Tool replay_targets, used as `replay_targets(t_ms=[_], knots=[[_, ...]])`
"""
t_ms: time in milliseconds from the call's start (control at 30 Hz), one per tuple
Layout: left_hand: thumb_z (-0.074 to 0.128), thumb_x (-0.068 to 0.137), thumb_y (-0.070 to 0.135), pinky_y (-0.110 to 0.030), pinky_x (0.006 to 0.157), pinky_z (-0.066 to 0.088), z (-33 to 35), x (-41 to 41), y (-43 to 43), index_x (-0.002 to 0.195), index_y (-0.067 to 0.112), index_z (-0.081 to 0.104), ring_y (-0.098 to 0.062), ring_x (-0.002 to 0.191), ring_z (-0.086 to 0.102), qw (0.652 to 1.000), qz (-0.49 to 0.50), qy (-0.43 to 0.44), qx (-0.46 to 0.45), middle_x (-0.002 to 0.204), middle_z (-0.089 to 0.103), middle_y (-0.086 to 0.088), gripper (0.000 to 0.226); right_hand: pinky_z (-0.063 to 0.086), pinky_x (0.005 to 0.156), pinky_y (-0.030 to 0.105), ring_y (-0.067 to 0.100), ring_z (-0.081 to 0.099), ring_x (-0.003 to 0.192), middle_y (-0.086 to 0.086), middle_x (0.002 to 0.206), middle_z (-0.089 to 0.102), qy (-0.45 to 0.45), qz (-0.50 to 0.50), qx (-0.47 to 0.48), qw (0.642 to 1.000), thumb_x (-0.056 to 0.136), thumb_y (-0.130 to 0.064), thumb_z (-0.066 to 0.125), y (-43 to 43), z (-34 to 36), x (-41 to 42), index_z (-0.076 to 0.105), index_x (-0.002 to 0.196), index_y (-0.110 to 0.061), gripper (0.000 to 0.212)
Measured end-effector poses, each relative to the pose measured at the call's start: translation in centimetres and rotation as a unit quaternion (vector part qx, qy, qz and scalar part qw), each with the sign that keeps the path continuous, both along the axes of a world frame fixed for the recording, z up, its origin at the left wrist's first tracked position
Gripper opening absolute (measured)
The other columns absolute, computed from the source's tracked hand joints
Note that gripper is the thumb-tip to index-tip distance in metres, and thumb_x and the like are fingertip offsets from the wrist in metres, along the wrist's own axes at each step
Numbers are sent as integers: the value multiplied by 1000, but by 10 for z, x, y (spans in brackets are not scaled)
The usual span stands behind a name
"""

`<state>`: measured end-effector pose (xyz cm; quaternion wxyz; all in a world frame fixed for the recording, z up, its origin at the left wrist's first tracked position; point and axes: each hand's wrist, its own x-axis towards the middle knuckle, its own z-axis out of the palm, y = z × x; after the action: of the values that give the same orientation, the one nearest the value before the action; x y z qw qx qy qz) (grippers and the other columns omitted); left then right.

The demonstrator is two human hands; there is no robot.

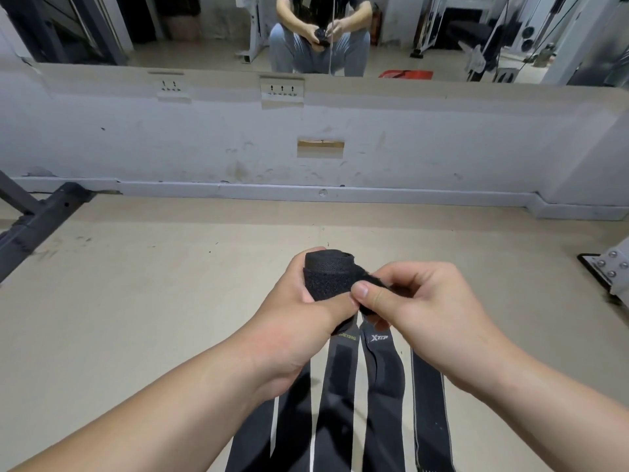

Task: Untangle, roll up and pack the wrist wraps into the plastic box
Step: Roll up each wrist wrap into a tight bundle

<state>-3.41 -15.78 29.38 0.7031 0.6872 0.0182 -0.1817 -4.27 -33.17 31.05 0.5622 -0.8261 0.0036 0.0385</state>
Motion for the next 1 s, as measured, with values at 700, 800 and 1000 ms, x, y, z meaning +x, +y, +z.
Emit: replay_targets(t_ms=[700,800,1000], knots=[[83,83,36,-32,109,48,-10,-2,-1,149,48,24,-5,119,62,973,11,-76,218,125,65,19,89,54,92,44,19,71,85,5,93,75,206,-32,228,951,100,-39,57,9,-2,-6,79,100,-6,39],[79,92,28,-31,107,51,-8,-1,8,147,43,37,-1,112,69,987,-11,-40,154,114,74,19,71,56,101,51,23,71,90,10,94,76,208,-19,221,953,102,-30,59,1,-5,2,80,97,-4,34],[64,105,11,-26,87,56,3,-1,10,140,20,49,-14,105,75,993,-109,32,-19,114,77,0,38,60,71,34,22,60,74,6,75,65,166,9,223,961,85,-20,79,-4,-6,9,71,82,-10,14]])
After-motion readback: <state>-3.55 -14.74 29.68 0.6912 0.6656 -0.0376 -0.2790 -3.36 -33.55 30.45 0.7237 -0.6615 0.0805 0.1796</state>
